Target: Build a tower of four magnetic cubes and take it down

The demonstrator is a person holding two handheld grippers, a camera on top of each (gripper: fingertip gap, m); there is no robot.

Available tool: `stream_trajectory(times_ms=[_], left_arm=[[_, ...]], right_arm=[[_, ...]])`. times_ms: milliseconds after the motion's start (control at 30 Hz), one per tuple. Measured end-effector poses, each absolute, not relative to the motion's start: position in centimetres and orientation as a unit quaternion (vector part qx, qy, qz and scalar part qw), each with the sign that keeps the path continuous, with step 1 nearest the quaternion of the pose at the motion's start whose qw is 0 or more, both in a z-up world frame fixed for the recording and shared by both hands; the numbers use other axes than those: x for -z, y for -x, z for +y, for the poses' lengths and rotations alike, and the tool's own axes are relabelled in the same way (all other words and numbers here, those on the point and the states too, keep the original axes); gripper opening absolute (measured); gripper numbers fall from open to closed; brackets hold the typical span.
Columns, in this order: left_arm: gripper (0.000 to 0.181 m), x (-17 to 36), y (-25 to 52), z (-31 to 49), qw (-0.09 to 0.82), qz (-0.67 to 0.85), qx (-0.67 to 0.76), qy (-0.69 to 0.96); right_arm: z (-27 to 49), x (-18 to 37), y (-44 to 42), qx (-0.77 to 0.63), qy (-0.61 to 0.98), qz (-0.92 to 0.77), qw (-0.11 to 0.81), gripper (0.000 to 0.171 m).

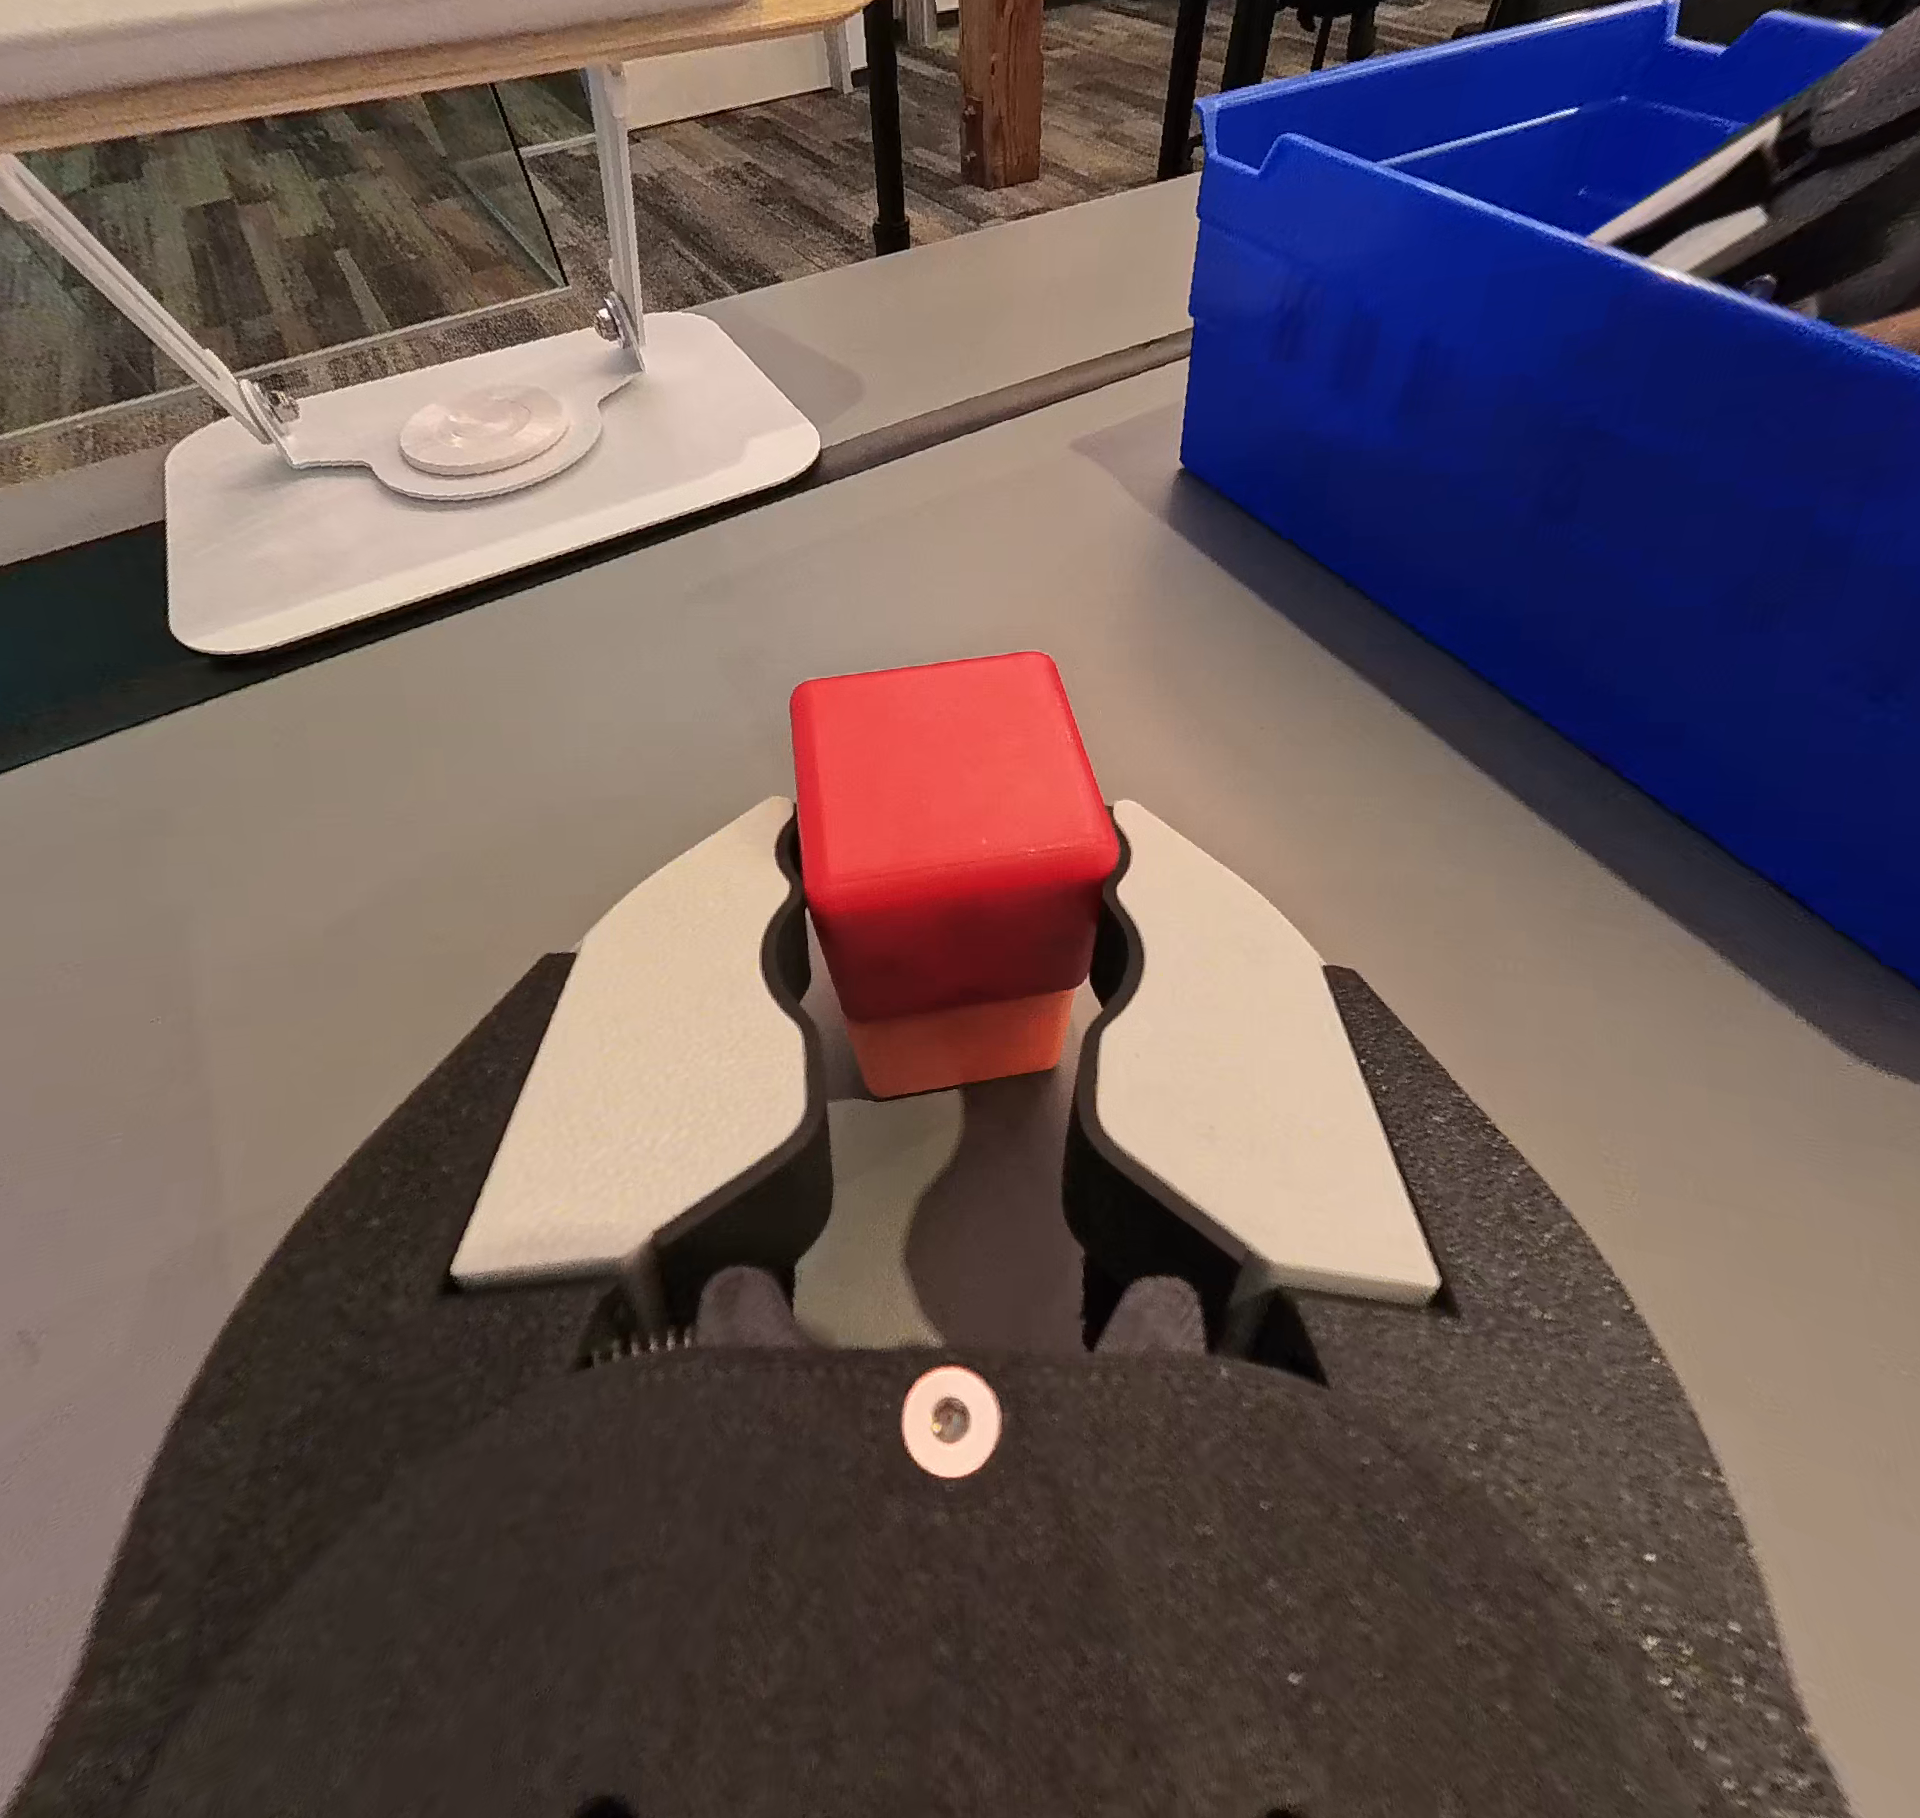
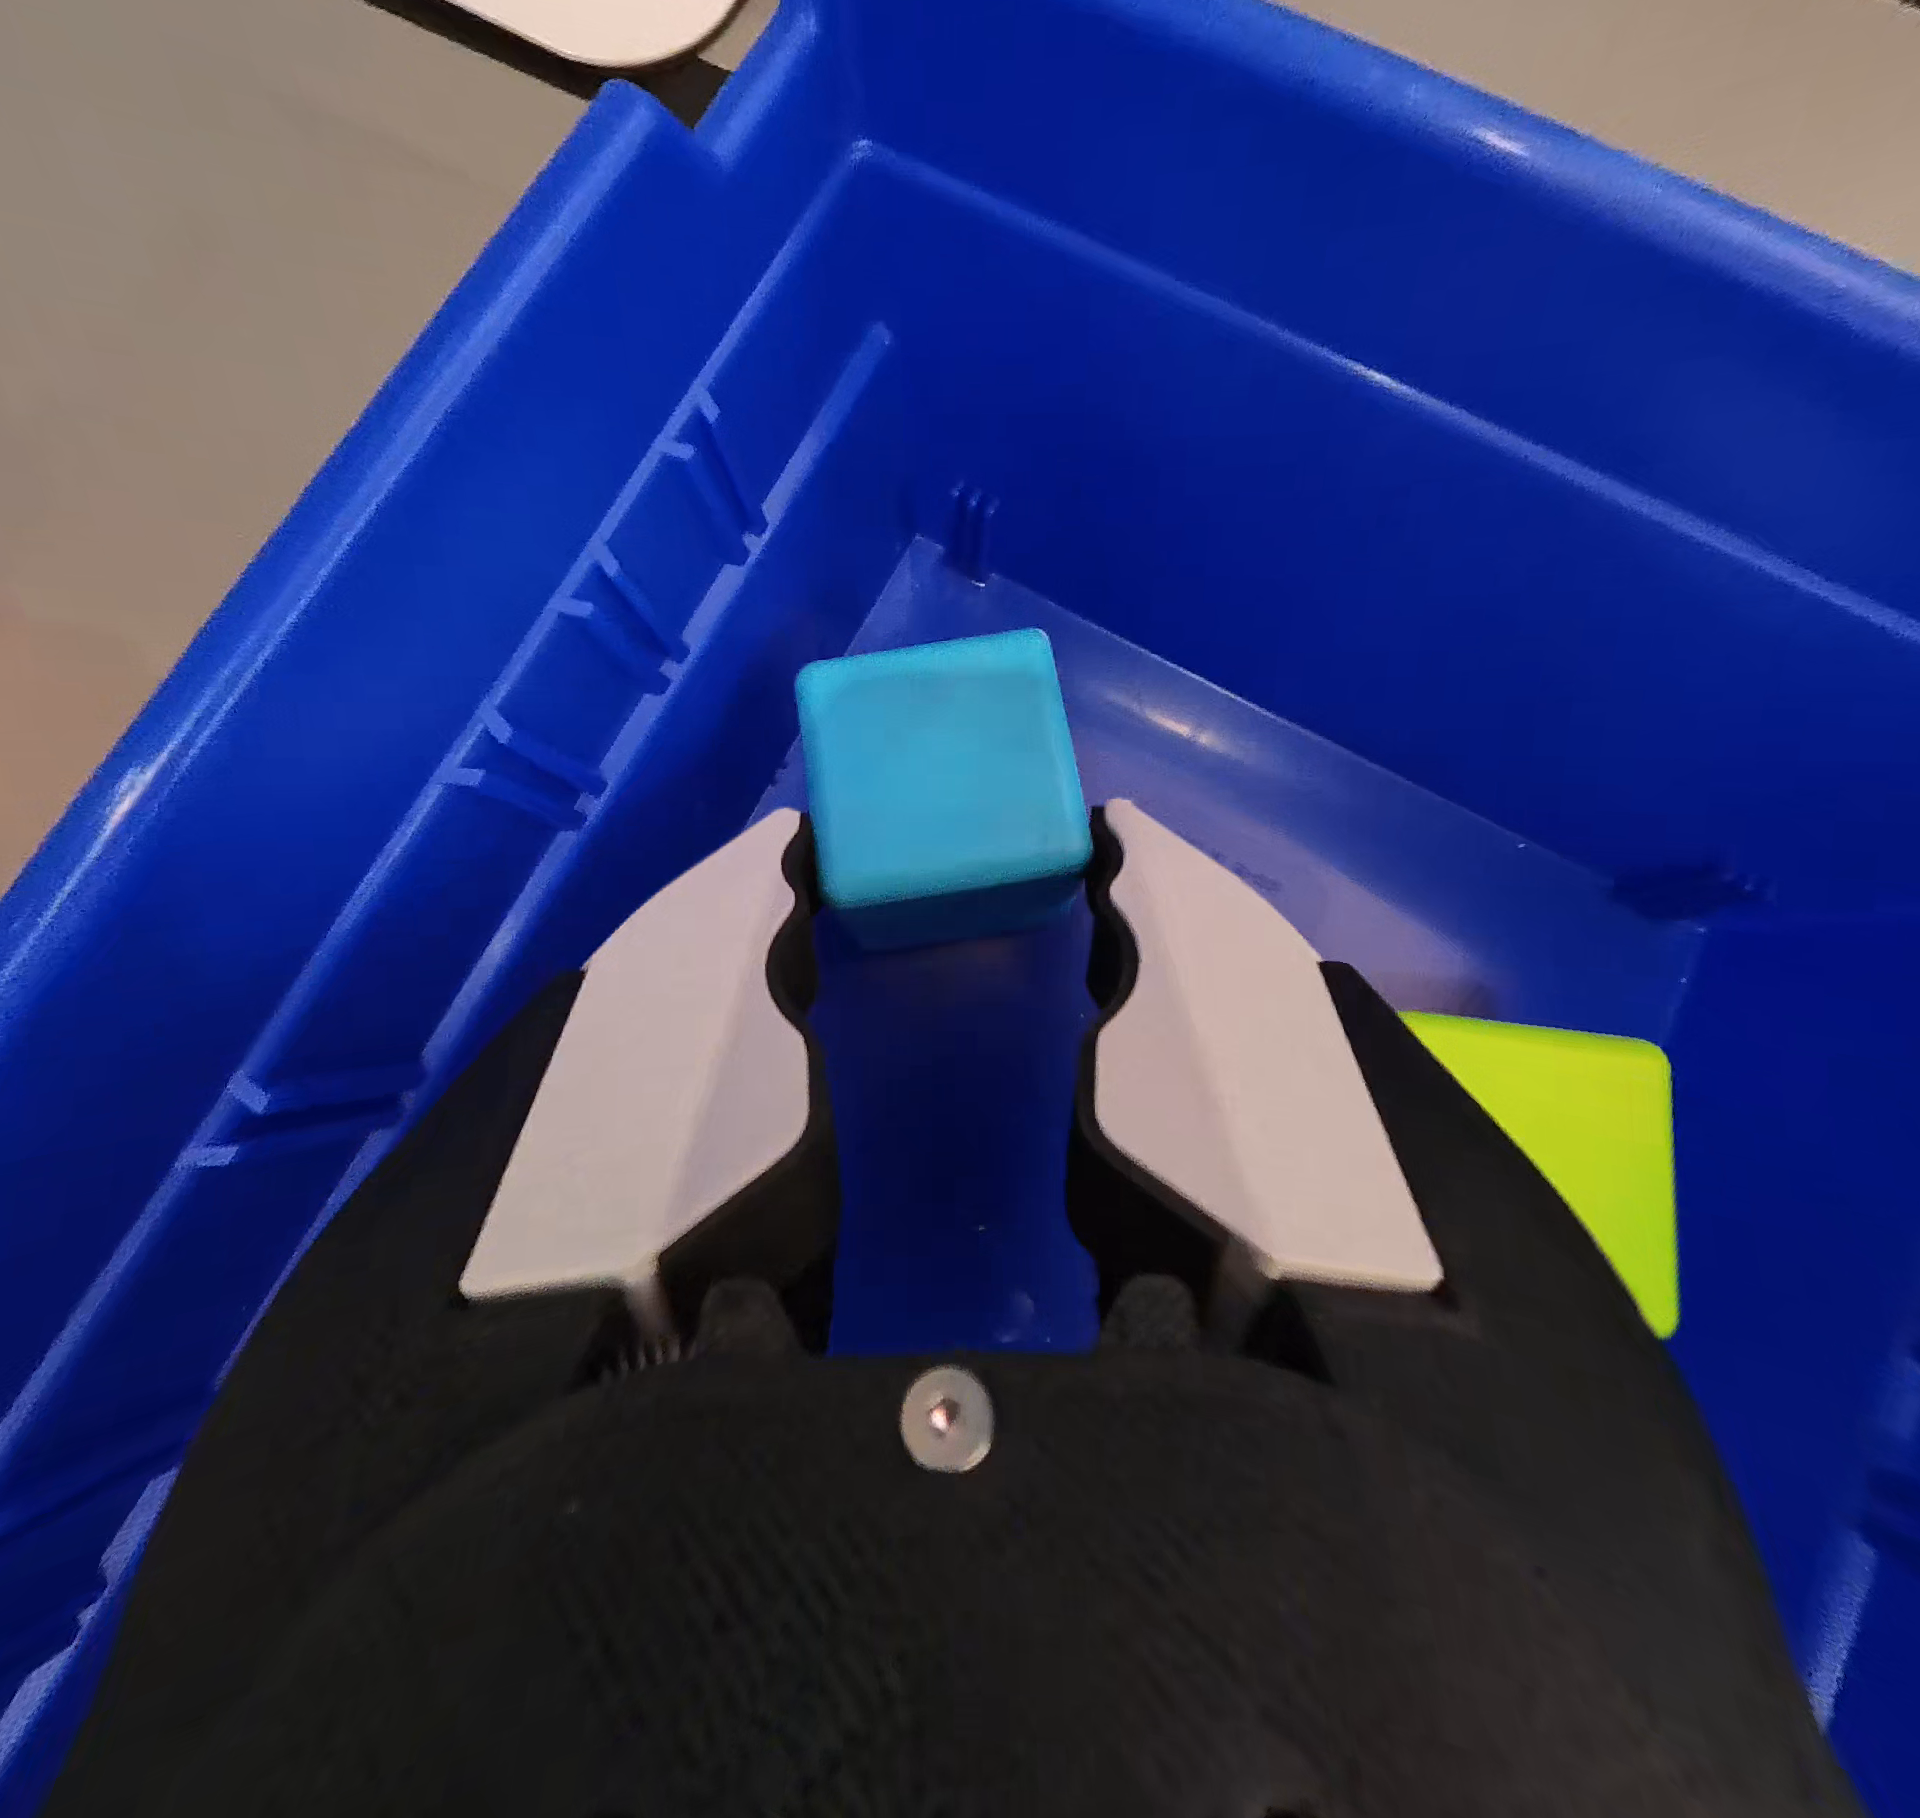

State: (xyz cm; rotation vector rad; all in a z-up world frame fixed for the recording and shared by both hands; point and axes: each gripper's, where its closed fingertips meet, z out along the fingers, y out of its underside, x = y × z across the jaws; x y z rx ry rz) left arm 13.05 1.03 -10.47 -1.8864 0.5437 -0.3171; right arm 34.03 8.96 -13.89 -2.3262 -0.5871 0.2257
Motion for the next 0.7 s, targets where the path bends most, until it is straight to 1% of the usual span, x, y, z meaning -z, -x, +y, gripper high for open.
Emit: stream_trajectory(times_ms=[100,167,333,467,533,700], left_arm=[[0.052,10.6,-13.0,1.0,0.54,0.23,0.133,0.799],[0.052,11.0,-13.1,1.0,0.529,0.232,0.132,0.805],[0.055,11.2,-13.0,1.1,0.522,0.231,0.136,0.81],[0.067,11.5,-12.6,0.9,0.512,0.223,0.13,0.819],[0.077,12.0,-12.2,0.5,0.498,0.219,0.129,0.829],[0.078,12.5,-11.5,-0.2,0.485,0.229,0.112,0.837]], right_arm=[[8.8,14.2,-34.2,-0.093,0.906,-0.223,0.348,0.052],[8.7,14.4,-34.4,-0.091,0.908,-0.223,0.341,0.058],[8.6,13.6,-34.6,-0.082,0.906,-0.234,0.343,0.065],[8.3,11.7,-36.1,-0.042,0.906,-0.241,0.346,0.069],[8.1,10.2,-37.0,-0.018,0.903,-0.24,0.355,0.069],[7.0,5.3,-38.2,0.02,0.889,-0.231,0.395,0.071]])
